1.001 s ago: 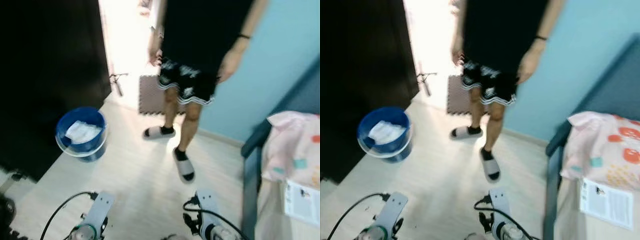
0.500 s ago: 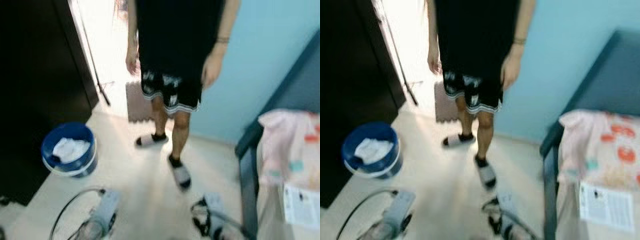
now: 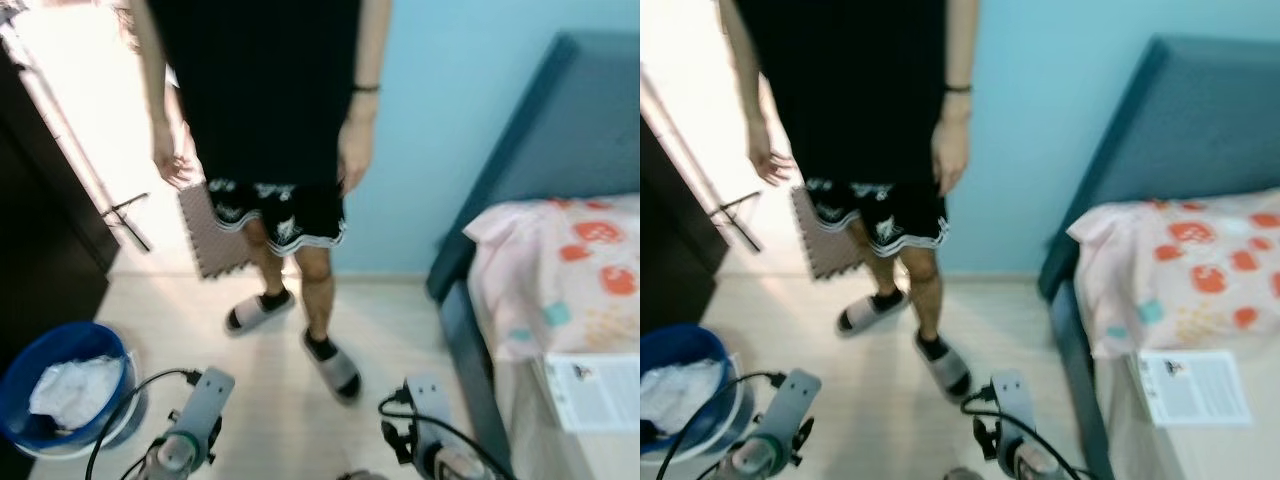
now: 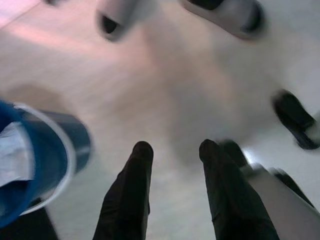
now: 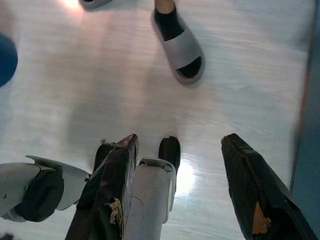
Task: Clean up the room
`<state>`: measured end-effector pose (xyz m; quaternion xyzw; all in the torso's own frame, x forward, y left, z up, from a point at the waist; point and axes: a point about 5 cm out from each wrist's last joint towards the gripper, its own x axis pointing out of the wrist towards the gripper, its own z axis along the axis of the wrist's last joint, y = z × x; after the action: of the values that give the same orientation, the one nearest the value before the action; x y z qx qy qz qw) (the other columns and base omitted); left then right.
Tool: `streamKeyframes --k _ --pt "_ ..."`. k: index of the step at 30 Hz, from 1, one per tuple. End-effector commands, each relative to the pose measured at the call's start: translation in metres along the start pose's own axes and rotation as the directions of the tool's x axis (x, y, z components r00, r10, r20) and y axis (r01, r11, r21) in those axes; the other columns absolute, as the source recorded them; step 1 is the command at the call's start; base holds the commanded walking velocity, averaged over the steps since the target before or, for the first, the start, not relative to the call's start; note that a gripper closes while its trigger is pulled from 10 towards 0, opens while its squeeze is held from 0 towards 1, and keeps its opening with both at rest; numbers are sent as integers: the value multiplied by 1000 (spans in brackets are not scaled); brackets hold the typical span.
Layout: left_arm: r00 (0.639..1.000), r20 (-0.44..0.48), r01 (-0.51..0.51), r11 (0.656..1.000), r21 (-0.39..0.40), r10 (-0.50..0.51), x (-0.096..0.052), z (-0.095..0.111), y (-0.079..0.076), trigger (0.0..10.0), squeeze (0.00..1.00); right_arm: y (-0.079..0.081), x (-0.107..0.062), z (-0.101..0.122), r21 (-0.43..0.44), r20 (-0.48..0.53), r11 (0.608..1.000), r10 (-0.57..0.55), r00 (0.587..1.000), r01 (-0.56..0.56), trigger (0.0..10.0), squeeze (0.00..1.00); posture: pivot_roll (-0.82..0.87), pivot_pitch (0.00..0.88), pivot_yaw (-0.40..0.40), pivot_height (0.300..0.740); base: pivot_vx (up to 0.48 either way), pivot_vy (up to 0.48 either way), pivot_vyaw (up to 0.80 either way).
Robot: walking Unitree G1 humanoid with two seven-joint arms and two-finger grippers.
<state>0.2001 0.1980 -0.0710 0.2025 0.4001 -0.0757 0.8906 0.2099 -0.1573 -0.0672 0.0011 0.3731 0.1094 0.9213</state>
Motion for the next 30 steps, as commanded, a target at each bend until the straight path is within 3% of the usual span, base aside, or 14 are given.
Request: streamKeyframes --k 1,4,10,20,30 --pt "999 -38 15 1000 -10 -15 -2 -10 -4 10000 0 0 -2 -7 17 -25 1000 -3 1000 4 10000 0 -59 0 15 740 0 0 -781" --pt "998 -59 25 1000 -10 -26 -3 -15 -13 10000 0 0 -1 -6 18 -22 1000 -4 1000 4 10000 0 -60 0 16 740 0 0 -781" --pt "998 -62 27 1000 -12 -28 -4 -15 -13 10000 0 0 -1 -6 18 -22 1000 -4 1000 4 10000 0 -61 0 16 740 0 0 -781" --pt "995 -96 -3 1000 -17 1 -9 -31 16 10000 0 1 -2 -8 23 -27 1000 -2 1000 2 10000 0 -61 0 21 740 0 0 -781" --pt "996 -94 9 1000 -16 -10 -8 -28 4 10000 0 3 -2 -9 25 -28 1000 1 1000 0 10000 0 -59 0 23 740 0 0 -781"
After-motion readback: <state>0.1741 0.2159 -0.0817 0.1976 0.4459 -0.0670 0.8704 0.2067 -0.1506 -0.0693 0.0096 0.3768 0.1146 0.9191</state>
